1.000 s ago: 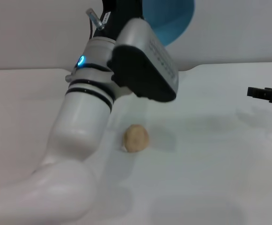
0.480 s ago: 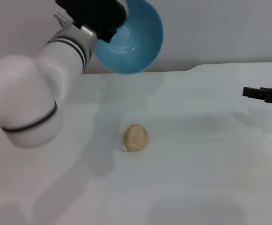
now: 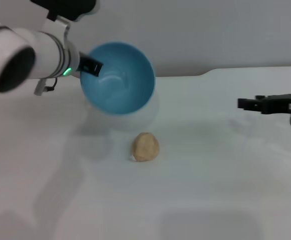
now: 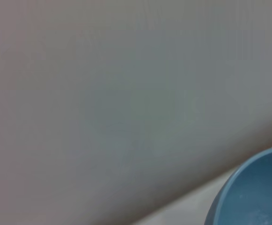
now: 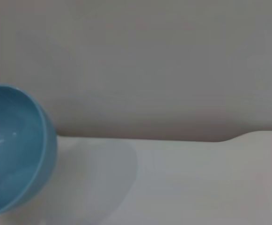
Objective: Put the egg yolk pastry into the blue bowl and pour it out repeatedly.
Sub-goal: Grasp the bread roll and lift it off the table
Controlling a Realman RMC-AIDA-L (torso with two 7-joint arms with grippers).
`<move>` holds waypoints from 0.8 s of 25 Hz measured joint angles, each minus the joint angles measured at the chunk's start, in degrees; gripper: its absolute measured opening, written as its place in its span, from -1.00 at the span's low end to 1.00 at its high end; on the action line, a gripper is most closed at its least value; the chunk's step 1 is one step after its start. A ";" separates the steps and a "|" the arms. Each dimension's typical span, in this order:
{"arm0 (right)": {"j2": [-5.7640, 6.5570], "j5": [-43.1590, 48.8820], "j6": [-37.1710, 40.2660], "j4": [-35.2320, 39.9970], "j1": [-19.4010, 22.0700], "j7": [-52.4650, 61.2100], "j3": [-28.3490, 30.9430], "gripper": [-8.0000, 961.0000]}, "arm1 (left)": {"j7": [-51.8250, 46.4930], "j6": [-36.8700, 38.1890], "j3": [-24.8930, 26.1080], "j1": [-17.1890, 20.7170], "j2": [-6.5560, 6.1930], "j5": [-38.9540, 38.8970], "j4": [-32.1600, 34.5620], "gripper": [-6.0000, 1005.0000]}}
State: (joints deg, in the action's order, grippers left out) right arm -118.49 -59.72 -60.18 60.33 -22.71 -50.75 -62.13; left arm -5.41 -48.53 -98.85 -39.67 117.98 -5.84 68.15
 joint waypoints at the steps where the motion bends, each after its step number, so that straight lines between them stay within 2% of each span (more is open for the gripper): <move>1: 0.03 0.18 -0.05 0.09 -0.30 0.00 -0.88 0.17 | 2.82 -1.34 1.67 -0.03 -0.01 -2.81 -0.05 -0.99; 5: 0.10 2.83 -1.00 0.45 -2.28 0.25 -5.03 0.17 | 9.79 -5.02 7.59 1.01 -0.05 -11.27 -0.01 -0.99; 7: 0.09 4.44 -1.43 0.47 -3.48 0.66 -6.55 0.17 | 11.17 -6.59 9.81 1.47 -0.09 -13.05 -0.02 -0.99; 11: -0.02 5.30 -1.33 -1.02 -6.88 1.25 -10.04 0.17 | 11.89 -8.81 13.33 3.65 -0.12 -13.66 -0.15 -0.99; 20: -0.38 4.84 3.07 -8.80 -14.88 1.89 -18.65 0.17 | 11.67 -7.90 17.58 6.96 -0.13 -13.97 -0.15 -0.97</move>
State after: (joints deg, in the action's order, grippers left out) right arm -118.87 -54.88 -57.11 51.53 -37.59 -48.86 -80.79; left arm 6.26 -56.43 -81.27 -32.71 117.86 -19.81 68.00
